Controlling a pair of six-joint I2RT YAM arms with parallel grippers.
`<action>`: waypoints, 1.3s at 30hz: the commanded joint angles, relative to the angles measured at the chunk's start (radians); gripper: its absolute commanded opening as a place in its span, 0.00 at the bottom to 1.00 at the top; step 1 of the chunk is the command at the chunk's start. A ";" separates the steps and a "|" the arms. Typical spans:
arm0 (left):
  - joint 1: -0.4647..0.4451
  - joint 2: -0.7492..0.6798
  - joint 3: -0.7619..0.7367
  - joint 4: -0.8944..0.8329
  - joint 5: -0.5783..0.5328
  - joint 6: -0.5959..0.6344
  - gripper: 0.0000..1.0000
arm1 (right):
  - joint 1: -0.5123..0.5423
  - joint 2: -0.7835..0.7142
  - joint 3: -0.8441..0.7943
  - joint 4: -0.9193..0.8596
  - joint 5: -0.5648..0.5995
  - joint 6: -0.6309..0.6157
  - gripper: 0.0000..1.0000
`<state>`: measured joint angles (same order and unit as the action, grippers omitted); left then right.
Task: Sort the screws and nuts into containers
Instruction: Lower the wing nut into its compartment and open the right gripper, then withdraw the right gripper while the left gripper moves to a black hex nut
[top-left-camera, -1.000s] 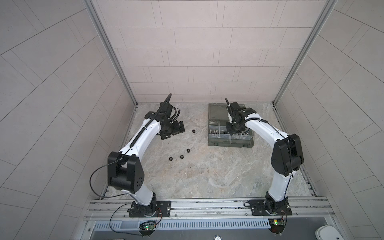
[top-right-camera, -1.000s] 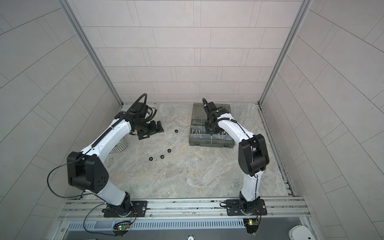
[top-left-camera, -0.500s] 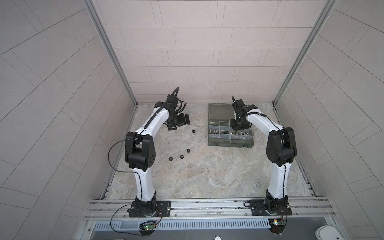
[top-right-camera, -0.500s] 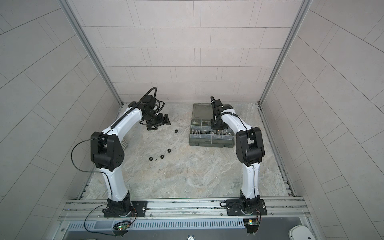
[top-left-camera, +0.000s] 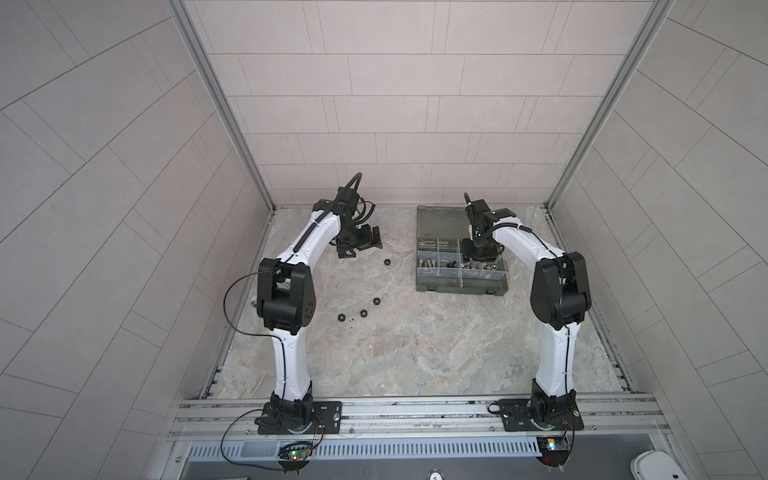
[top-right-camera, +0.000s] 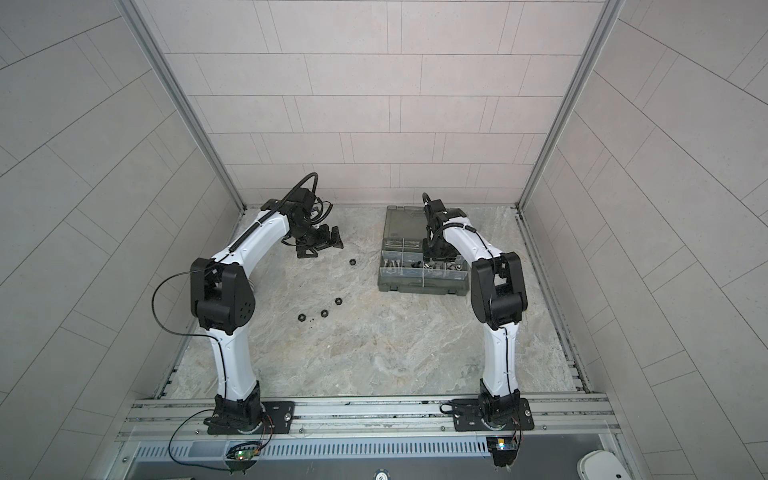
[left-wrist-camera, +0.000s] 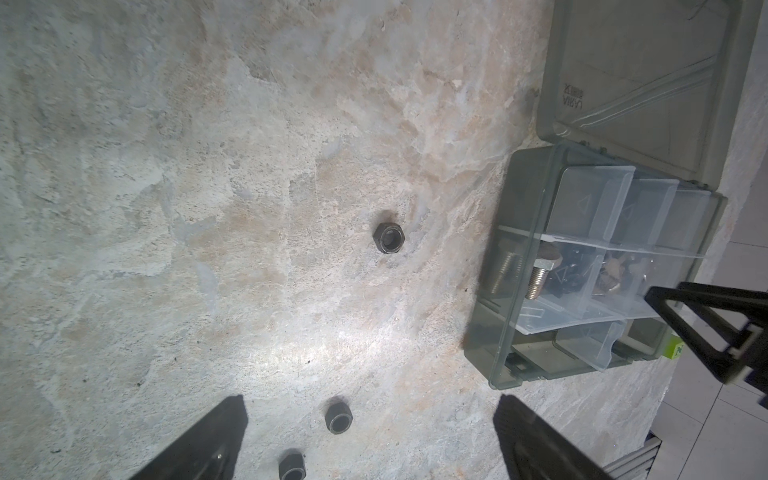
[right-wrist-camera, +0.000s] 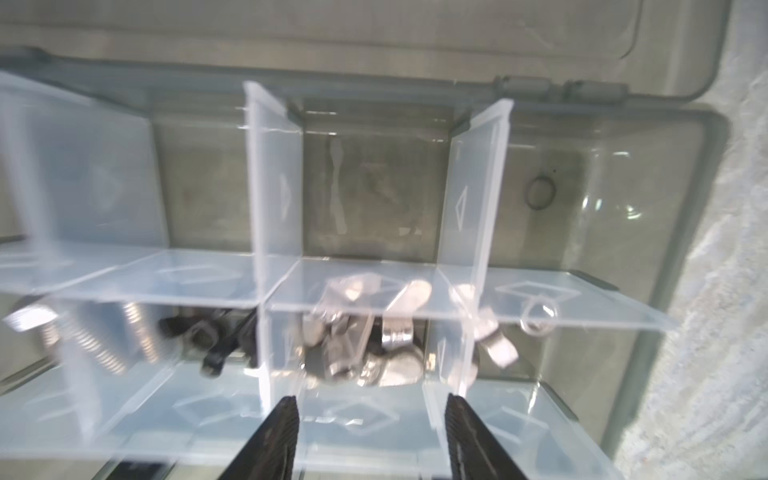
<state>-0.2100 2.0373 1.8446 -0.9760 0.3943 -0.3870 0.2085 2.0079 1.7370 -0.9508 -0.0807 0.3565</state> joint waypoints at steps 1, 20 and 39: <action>-0.014 0.031 0.050 -0.036 -0.077 0.030 1.00 | 0.002 -0.170 0.022 -0.056 -0.055 -0.018 0.66; -0.210 0.280 0.255 -0.074 -0.286 0.056 0.92 | 0.157 -0.590 -0.371 -0.034 -0.146 -0.003 0.99; -0.235 0.434 0.394 -0.117 -0.391 0.069 0.78 | 0.157 -0.765 -0.516 0.004 -0.124 -0.032 0.99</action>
<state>-0.4412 2.4516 2.1975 -1.0534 0.0280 -0.3290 0.3618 1.2667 1.2213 -0.9684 -0.2184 0.3393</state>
